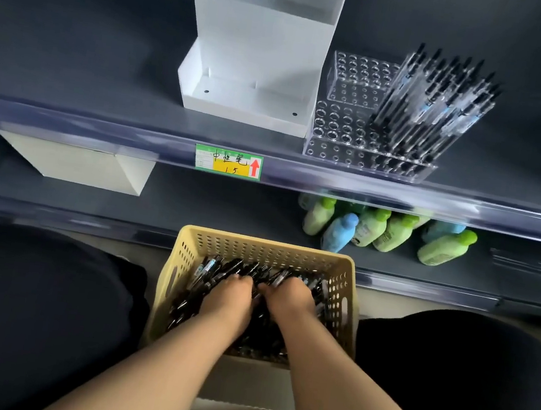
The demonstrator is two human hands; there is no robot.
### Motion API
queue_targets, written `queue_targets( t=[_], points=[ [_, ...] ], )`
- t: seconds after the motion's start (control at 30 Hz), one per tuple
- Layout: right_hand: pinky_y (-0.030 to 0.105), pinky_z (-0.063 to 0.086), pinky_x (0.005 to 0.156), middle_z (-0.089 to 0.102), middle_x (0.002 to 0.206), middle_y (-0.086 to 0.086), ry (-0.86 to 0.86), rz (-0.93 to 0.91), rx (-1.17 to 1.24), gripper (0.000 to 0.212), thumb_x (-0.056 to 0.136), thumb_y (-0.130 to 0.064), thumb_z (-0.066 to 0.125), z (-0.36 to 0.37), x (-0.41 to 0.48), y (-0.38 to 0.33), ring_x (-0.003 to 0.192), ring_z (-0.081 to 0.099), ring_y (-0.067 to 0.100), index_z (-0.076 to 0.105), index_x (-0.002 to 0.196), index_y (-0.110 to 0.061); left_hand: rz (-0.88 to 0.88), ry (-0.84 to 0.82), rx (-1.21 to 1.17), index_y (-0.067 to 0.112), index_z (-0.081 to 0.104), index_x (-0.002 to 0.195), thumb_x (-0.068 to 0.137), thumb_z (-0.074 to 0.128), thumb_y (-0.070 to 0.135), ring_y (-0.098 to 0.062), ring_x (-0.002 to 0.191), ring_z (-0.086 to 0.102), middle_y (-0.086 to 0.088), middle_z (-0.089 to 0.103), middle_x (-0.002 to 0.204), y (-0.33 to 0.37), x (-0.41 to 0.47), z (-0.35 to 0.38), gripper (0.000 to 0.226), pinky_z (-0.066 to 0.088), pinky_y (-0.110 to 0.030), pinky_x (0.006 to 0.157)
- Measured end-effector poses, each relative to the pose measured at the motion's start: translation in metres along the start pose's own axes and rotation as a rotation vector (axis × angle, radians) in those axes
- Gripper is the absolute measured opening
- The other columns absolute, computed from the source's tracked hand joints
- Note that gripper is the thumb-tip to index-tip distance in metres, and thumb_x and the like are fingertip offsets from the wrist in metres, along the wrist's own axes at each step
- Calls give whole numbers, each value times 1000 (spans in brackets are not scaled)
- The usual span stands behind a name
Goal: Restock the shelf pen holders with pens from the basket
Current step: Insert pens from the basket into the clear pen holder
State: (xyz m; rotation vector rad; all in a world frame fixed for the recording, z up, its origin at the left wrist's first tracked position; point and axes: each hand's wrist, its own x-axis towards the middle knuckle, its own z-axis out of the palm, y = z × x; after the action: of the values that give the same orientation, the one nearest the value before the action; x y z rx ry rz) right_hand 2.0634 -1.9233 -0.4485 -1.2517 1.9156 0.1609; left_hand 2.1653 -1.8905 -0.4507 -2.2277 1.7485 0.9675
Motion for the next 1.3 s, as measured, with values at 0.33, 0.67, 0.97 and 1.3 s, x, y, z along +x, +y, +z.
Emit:
queue_targets(
  t=[0.33, 0.67, 0.97, 1.3],
  points=[
    [28, 52, 74, 63, 65, 4, -56, 76, 234, 38, 83, -45, 63, 6, 3, -5, 76, 67, 25, 57, 70, -9, 29, -27, 34, 12, 50, 120, 91, 52, 10, -27, 115, 53, -8, 51, 126, -1, -8, 7, 29, 43, -33, 91],
    [28, 49, 76, 70, 97, 11, 57, 118, 312, 50, 80, -52, 56, 14, 6, -8, 91, 67, 28, 62, 102, -7, -33, 32, -303, 19, 51, 111, 91, 54, 19, -22, 100, 58, -3, 63, 108, -5, -23, 6, 20, 42, -27, 79],
    [27, 47, 66, 61, 73, 5, -52, 58, 211, 18, 76, -28, 62, -2, 11, -12, 76, 60, 23, 62, 79, -10, -23, 11, -472, 21, 58, 102, 86, 64, 19, -9, 69, 46, 10, 49, 75, -8, -27, 3, 18, 33, -21, 53],
    [29, 44, 68, 63, 65, 7, 81, -223, 382, 20, 83, -28, 54, -59, -28, -31, 65, 55, 21, 58, 71, -12, 67, 334, -351, 17, 60, 107, 87, 61, 17, -18, 100, 56, 0, 54, 109, 5, -26, -33, 20, 43, -26, 86]
  ],
)
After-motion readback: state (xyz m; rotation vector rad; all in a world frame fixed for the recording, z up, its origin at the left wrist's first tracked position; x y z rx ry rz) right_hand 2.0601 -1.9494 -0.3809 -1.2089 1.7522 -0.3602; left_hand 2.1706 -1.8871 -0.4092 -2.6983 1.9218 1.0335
